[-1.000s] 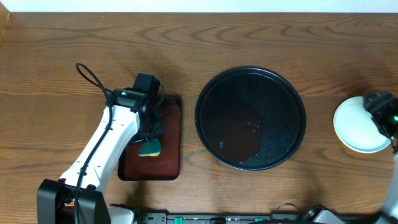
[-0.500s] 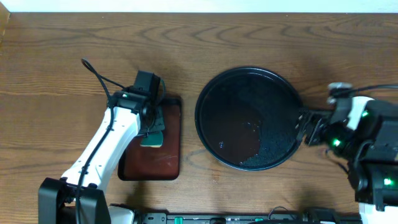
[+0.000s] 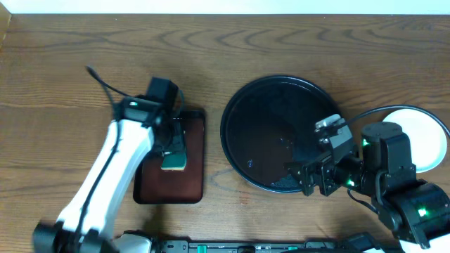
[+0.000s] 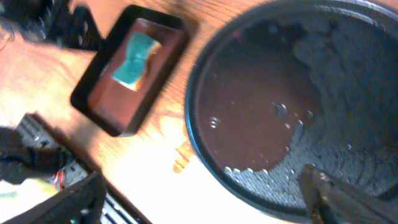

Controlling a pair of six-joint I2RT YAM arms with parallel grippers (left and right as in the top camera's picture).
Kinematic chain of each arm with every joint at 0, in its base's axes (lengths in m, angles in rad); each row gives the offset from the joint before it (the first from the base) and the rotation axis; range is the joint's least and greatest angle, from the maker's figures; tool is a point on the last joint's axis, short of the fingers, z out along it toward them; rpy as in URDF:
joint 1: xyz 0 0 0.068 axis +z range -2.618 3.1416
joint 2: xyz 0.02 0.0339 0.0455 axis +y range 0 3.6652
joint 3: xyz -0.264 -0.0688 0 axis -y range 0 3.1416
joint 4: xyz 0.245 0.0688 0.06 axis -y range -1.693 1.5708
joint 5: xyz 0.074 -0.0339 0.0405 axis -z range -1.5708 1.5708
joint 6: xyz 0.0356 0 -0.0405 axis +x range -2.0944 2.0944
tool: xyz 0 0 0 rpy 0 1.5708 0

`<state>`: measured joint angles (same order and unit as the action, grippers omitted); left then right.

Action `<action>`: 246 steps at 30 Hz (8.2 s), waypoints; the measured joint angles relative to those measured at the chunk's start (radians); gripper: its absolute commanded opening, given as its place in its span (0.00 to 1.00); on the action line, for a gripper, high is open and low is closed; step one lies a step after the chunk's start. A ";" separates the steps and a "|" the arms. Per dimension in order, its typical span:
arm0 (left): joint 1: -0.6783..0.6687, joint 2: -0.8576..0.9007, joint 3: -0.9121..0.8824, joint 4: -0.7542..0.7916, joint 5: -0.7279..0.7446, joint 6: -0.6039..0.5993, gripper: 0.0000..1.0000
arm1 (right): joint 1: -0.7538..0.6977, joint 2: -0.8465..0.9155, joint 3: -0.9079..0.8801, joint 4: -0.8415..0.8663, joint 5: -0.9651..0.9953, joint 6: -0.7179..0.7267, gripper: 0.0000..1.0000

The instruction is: Clean dirty plates on tray and stack at the side

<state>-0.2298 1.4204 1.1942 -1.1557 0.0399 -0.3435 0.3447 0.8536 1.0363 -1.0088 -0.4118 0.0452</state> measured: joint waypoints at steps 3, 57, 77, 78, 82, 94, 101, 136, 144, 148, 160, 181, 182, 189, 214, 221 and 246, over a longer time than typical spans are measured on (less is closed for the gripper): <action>0.000 -0.125 0.089 -0.092 0.018 0.008 0.68 | 0.049 -0.013 0.050 0.010 0.029 -0.005 0.99; 0.000 -0.714 0.127 -0.273 0.030 0.016 0.79 | -0.264 -0.719 -0.616 0.437 0.268 -0.159 0.99; 0.000 -0.714 0.127 -0.273 0.029 0.016 0.79 | -0.265 -0.843 -1.027 0.946 0.295 -0.103 0.99; 0.000 -0.714 0.127 -0.274 0.029 0.016 0.79 | -0.265 -0.843 -1.027 0.946 0.295 -0.103 0.99; 0.000 -0.714 0.127 -0.274 0.029 0.016 0.80 | -0.265 -0.843 -1.027 0.946 0.296 -0.103 0.99; 0.000 -0.714 0.127 -0.274 0.029 0.016 0.79 | -0.265 -0.843 -1.027 0.946 0.296 -0.103 0.99; 0.000 -0.714 0.127 -0.270 0.026 0.016 0.80 | -0.265 -0.843 -1.027 0.946 0.296 -0.103 0.99; 0.208 -1.409 -1.188 1.272 -0.028 0.037 0.80 | -0.265 -0.843 -1.028 0.946 0.298 -0.103 0.99; 0.208 -1.410 -1.188 1.253 -0.046 0.037 0.80 | -0.265 -0.843 -1.028 0.946 0.298 -0.103 0.99; 0.208 -1.410 -1.188 1.193 -0.047 0.037 0.80 | -0.265 -0.843 -1.028 0.946 0.298 -0.103 0.99; 0.208 -1.402 -1.180 1.133 -0.039 0.037 0.80 | -0.265 -0.843 -1.028 0.946 0.298 -0.103 0.99; 0.208 -1.398 -1.179 1.133 -0.039 0.037 0.80 | -0.265 -0.843 -1.028 0.946 0.298 -0.103 0.99; 0.208 -1.398 -1.179 1.133 -0.039 0.037 0.80 | -0.265 -0.843 -1.028 0.946 0.298 -0.103 0.99; 0.208 -1.398 -1.179 1.132 -0.039 0.037 0.80 | -0.265 -0.843 -1.028 0.946 0.298 -0.103 0.99; 0.208 -1.398 -1.179 1.132 -0.039 0.037 0.80 | -0.265 -0.843 -1.028 0.946 0.298 -0.103 0.99; 0.208 -1.398 -1.179 1.132 -0.039 0.037 0.80 | -0.265 -0.843 -1.028 0.946 0.298 -0.103 0.99; 0.208 -1.398 -1.179 1.132 -0.039 0.037 0.80 | -0.265 -0.843 -1.028 0.946 0.298 -0.103 0.99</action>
<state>-0.0223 0.0219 0.0154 -0.0235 0.0010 -0.3069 0.0795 0.0109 0.0086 -0.0628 -0.1143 -0.0578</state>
